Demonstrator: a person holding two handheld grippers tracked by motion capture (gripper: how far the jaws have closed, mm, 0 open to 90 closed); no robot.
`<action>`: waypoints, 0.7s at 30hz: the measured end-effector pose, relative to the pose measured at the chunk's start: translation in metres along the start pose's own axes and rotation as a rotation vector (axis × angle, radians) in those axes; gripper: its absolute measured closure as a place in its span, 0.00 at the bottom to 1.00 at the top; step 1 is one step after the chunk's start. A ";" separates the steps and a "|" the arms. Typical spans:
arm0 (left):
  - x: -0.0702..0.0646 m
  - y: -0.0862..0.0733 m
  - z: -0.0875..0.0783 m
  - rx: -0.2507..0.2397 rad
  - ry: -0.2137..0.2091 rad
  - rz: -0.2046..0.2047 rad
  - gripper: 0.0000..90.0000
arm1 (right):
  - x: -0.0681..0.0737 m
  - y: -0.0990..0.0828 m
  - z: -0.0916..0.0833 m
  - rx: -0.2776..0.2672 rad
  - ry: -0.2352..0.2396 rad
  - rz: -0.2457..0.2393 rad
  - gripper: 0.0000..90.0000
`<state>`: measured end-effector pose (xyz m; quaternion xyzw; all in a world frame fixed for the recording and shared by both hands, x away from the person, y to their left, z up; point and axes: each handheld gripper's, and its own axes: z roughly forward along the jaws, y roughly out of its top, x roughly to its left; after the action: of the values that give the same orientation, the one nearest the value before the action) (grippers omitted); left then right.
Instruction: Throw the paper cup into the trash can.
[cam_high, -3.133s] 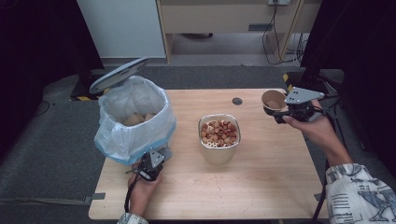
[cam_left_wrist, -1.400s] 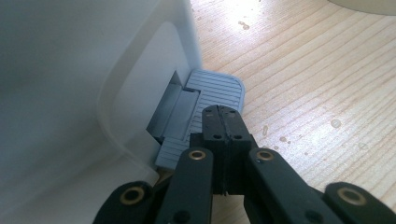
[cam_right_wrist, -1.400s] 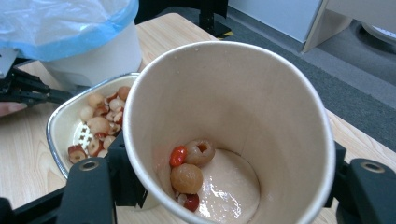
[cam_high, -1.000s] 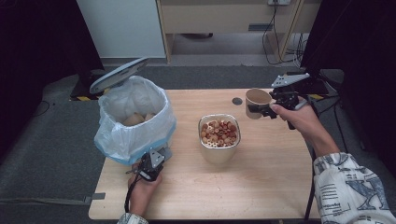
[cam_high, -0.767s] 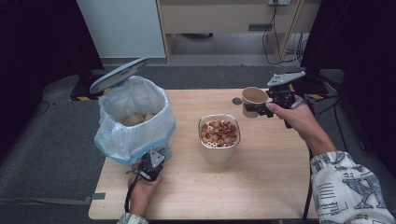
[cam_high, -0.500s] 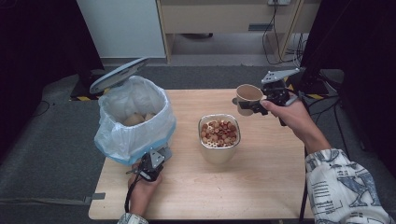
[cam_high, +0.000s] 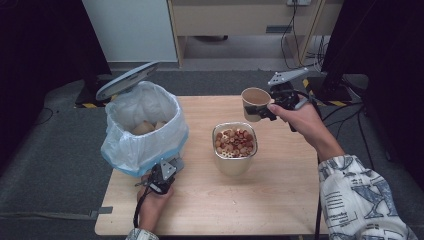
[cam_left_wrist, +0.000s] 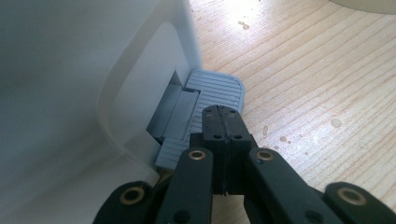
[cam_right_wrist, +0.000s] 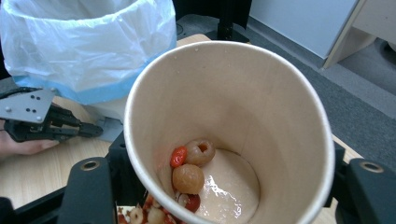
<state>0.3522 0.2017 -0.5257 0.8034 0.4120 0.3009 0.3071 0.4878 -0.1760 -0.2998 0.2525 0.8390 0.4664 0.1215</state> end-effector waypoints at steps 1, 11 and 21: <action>0.000 0.000 0.000 0.000 0.001 0.002 0.99 | 0.000 0.000 0.000 0.000 0.000 0.000 0.37; 0.000 0.000 0.000 0.001 -0.002 0.000 0.99 | 0.012 0.018 0.013 -0.023 0.002 0.013 0.37; 0.000 0.000 0.000 0.000 0.001 0.001 0.99 | 0.025 0.038 0.026 -0.030 0.010 0.004 0.37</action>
<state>0.3520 0.2013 -0.5258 0.8035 0.4118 0.3013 0.3068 0.4899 -0.1272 -0.2810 0.2501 0.8319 0.4807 0.1199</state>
